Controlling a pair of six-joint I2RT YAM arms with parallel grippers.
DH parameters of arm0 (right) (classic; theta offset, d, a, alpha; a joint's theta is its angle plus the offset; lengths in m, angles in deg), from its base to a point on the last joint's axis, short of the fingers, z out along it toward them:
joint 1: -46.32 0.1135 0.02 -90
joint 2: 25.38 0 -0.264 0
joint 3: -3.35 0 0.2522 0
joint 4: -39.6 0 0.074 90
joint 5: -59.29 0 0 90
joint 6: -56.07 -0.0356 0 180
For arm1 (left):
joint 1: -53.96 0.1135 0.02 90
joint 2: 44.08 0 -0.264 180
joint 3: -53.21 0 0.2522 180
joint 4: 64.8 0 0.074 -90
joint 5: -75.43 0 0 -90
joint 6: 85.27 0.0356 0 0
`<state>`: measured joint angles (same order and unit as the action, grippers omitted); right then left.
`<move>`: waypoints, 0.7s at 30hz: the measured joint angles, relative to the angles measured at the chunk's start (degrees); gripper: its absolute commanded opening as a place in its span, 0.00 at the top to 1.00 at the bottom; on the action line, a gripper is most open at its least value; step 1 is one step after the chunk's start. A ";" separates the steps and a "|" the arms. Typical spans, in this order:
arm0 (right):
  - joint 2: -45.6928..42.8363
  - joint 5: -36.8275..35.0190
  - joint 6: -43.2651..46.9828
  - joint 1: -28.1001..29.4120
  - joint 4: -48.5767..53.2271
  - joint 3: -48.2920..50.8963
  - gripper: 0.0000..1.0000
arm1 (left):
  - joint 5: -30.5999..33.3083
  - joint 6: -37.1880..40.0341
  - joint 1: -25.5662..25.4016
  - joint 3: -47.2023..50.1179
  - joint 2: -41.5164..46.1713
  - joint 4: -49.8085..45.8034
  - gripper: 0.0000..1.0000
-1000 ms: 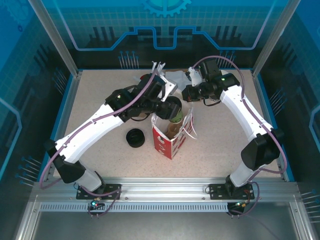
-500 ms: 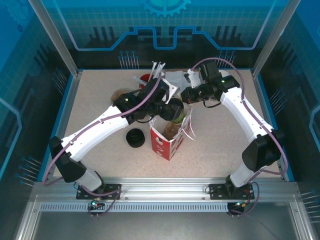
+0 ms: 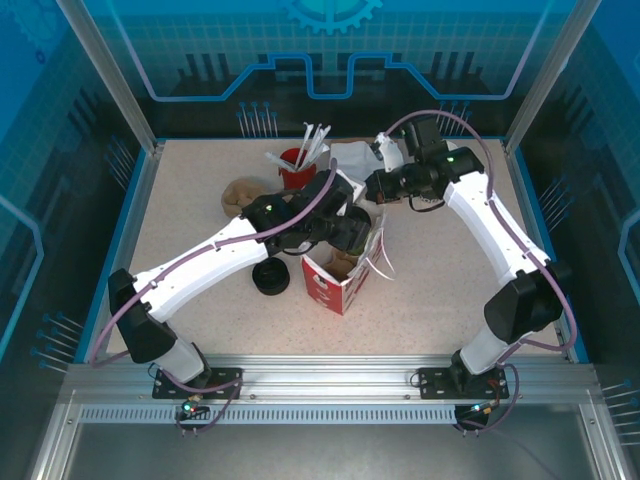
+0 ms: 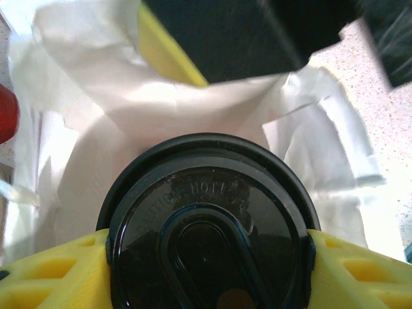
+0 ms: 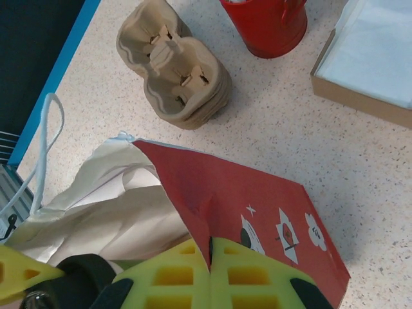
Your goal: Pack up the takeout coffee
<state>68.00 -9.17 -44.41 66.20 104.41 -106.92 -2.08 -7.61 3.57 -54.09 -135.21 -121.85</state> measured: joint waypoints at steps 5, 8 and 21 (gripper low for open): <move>0.00 0.87 -0.02 -0.72 -0.07 -0.81 1.00 | 2.10 -1.09 -0.31 0.85 0.00 0.13 0.36; 0.00 1.86 0.00 -0.81 -0.11 -0.81 1.00 | 2.97 -1.27 -0.52 1.97 0.00 0.22 0.37; -0.07 7.93 2.25 -0.83 -0.90 -0.57 1.00 | 6.29 -1.22 -1.90 5.68 -0.22 4.20 0.36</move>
<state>67.94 -1.24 -42.16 65.37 103.51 -107.49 4.22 -8.83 1.67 -48.40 -135.43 -117.65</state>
